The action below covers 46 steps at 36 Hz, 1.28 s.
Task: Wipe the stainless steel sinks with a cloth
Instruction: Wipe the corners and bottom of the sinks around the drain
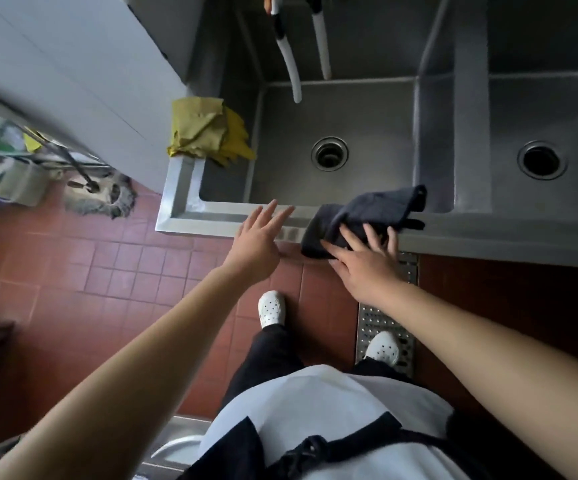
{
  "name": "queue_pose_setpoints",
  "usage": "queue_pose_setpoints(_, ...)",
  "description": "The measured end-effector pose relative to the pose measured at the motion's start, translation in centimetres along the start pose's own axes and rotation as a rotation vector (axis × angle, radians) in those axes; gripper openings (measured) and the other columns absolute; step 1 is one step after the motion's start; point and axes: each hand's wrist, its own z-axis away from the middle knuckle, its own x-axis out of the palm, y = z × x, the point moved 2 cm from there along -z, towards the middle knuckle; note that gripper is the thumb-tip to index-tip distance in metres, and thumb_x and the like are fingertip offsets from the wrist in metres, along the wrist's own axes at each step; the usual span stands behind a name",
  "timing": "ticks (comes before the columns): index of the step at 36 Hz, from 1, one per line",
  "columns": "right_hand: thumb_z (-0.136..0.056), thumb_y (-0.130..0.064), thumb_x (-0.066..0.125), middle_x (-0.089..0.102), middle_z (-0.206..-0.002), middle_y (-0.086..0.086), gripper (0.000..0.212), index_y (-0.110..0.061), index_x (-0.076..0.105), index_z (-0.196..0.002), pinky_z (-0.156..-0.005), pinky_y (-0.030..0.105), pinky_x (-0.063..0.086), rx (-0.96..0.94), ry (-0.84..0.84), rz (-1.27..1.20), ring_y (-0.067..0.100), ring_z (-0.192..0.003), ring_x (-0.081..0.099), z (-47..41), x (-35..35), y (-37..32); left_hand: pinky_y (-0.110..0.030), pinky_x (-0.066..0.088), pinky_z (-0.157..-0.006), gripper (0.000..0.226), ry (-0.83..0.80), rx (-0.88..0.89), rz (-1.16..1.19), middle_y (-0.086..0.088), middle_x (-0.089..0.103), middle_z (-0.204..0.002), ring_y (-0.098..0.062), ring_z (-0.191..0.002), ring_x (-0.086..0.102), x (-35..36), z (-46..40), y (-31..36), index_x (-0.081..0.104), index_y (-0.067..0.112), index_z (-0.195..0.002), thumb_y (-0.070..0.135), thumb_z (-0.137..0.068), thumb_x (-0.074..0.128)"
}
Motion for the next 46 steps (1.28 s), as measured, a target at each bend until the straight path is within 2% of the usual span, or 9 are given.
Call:
queue_pose_setpoints(6, -0.103, -0.054, 0.024, 0.009, -0.167, -0.01, 0.045, -0.057, 0.023, -0.148, -0.116, 0.063, -0.01, 0.027, -0.013, 0.004, 0.036, -0.153, -0.002, -3.6, 0.4, -7.8, -0.046, 0.002, -0.122, 0.097, -0.157, 0.3, -0.355, 0.005, -0.008, -0.167, -0.029, -0.153, -0.008, -1.4, -2.6, -5.0, -0.005, 0.044, -0.155, 0.003, -0.085, 0.048)
queue_pose_setpoints(12, -0.105, -0.043, 0.029, 0.005, -0.168, -0.008, 0.047, -0.055, 0.02, -0.15, -0.117, 0.063, -0.012, -0.062, -0.076, 0.008, 0.038, -0.153, -0.003, -8.3, 0.5, -18.1, -0.047, 0.005, -0.123, 0.097, -0.187, 0.257, -0.375, 0.01, 0.0, -0.166, -0.03, -0.153, -0.002, -4.3, -1.0, -15.3, -0.009, 0.043, -0.154, 0.009, -0.085, 0.05)
queue_pose_setpoints(17, -0.105, -0.045, 0.026, 0.007, -0.168, -0.008, 0.045, -0.055, 0.023, -0.149, -0.117, 0.063, -0.009, -0.129, -0.122, 0.015, 0.038, -0.152, 0.0, -11.0, 0.5, -25.0, -0.045, 0.011, -0.123, 0.086, -0.103, 0.218, -0.271, 0.014, 0.013, -0.165, -0.028, -0.153, 0.006, -6.0, 1.5, -23.0, 0.0, 0.044, -0.155, 0.037, -0.093, 0.059)
queue_pose_setpoints(22, -0.106, -0.049, 0.023, 0.016, -0.165, -0.014, 0.041, -0.053, 0.034, -0.145, -0.117, 0.062, -0.008, -0.116, -0.206, -0.066, 0.033, -0.152, 0.008, -12.0, -1.2, -26.3, -0.051, 0.014, -0.119, 0.076, -0.03, 0.198, -0.18, 0.015, 0.031, -0.159, -0.029, -0.149, 0.021, -7.1, 2.2, -25.4, 0.035, 0.042, -0.149, 0.045, -0.083, 0.073)
queue_pose_setpoints(28, -0.106, -0.036, 0.035, 0.058, -0.135, -0.002, 0.036, -0.043, 0.055, -0.135, -0.109, 0.042, 0.023, -0.1, -0.072, -0.274, 0.022, -0.133, 0.041, -10.3, -8.3, -22.5, -0.052, 0.029, -0.11, 0.035, 0.213, 0.294, 0.091, 0.006, 0.063, -0.133, -0.029, -0.134, 0.047, -9.7, 0.2, -20.1, 0.069, 0.025, -0.122, 0.028, -0.088, 0.073)
queue_pose_setpoints(34, -0.105, -0.023, 0.046, 0.066, -0.113, -0.019, 0.031, -0.021, 0.064, -0.131, -0.087, 0.002, 0.037, -0.087, 0.118, -0.633, 0.0, -0.106, 0.056, -6.7, -16.2, -16.7, -0.027, 0.05, -0.068, 0.026, 0.167, 0.384, 0.484, 0.025, 0.065, -0.074, 0.004, -0.067, 0.056, -16.7, -2.3, -10.7, 0.076, 0.026, -0.108, 0.013, -0.088, 0.066)
queue_pose_setpoints(38, -0.098, -0.021, 0.062, 0.074, -0.103, 0.0, 0.017, -0.016, 0.071, -0.111, -0.088, 0.028, 0.05, -0.087, 0.271, -0.821, 0.011, -0.099, 0.066, -3.8, -20.5, -13.1, -0.01, 0.047, -0.073, 0.031, 0.184, 0.462, 0.627, 0.033, 0.066, -0.073, 0.016, -0.071, 0.056, -21.3, -2.5, -4.3, 0.077, 0.028, -0.105, 0.012, -0.082, 0.063)
queue_pose_setpoints(42, -0.078, -0.001, 0.08, 0.072, -0.103, -0.005, 0.041, -0.011, 0.065, -0.115, -0.074, 0.011, 0.052, -0.104, 0.355, -1.023, 0.0, -0.094, 0.069, -1.1, -22.1, -9.8, -0.022, 0.052, -0.072, 0.02, 0.177, 0.506, 0.726, 0.021, 0.071, -0.074, 0.005, -0.074, 0.061, -24.3, -2.2, 1.7, 0.078, 0.029, -0.088, 0.013, -0.084, 0.068)
queue_pose_setpoints(46, -0.076, 0.003, 0.08, 0.074, -0.1, -0.005, 0.043, -0.019, 0.067, -0.109, -0.076, 0.016, 0.056, -0.053, 0.369, -1.146, 0.003, -0.09, 0.071, 0.6, -21.6, -5.7, -0.02, 0.054, -0.069, 0.024, 0.146, 0.535, 0.697, 0.016, 0.074, -0.076, 0.001, -0.075, 0.067, -25.4, -1.7, 6.9, 0.079, 0.035, -0.082, 0.014, -0.087, 0.069)
